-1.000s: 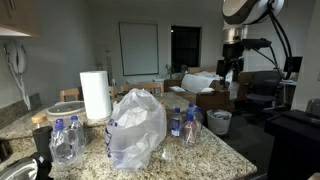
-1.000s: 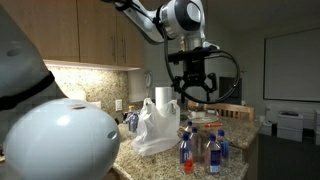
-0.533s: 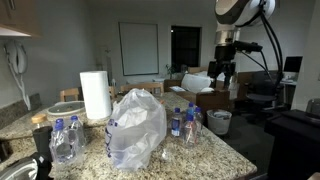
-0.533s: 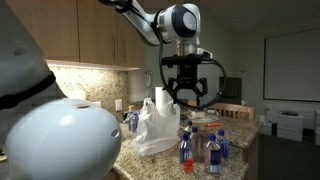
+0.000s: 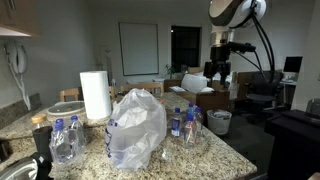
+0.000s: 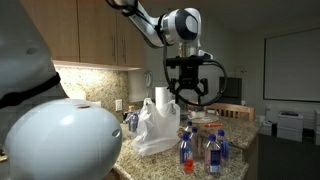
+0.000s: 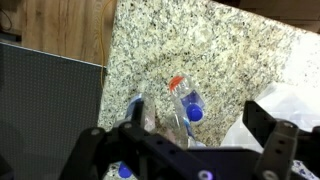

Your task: Put the water bottles into the plastic bag.

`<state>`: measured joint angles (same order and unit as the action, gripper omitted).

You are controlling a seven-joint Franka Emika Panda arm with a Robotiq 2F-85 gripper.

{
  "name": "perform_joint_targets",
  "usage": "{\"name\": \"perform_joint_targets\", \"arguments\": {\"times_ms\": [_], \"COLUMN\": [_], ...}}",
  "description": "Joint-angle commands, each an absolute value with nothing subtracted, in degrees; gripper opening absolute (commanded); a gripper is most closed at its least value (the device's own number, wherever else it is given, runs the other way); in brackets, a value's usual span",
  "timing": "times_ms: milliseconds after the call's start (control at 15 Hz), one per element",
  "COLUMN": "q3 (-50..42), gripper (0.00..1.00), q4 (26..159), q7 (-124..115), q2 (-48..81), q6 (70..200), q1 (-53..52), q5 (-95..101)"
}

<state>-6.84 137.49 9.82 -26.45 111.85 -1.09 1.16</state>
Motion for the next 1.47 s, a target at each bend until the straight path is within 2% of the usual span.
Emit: {"name": "perform_joint_targets", "arguments": {"times_ms": [0,600,1400], "q3": [-5.41,-2.02,1.76], "gripper": [1.0,1.0,1.0], "q4": [131.34,130.53,130.46], "q7": [11.2,7.65,11.1], "q2": [-18.95,-5.35,3.75], "q6": [113.21,121.84,126.74], "q1": [-1.1,0.03,-2.67], "q5": [1.13,11.54,10.41]}}
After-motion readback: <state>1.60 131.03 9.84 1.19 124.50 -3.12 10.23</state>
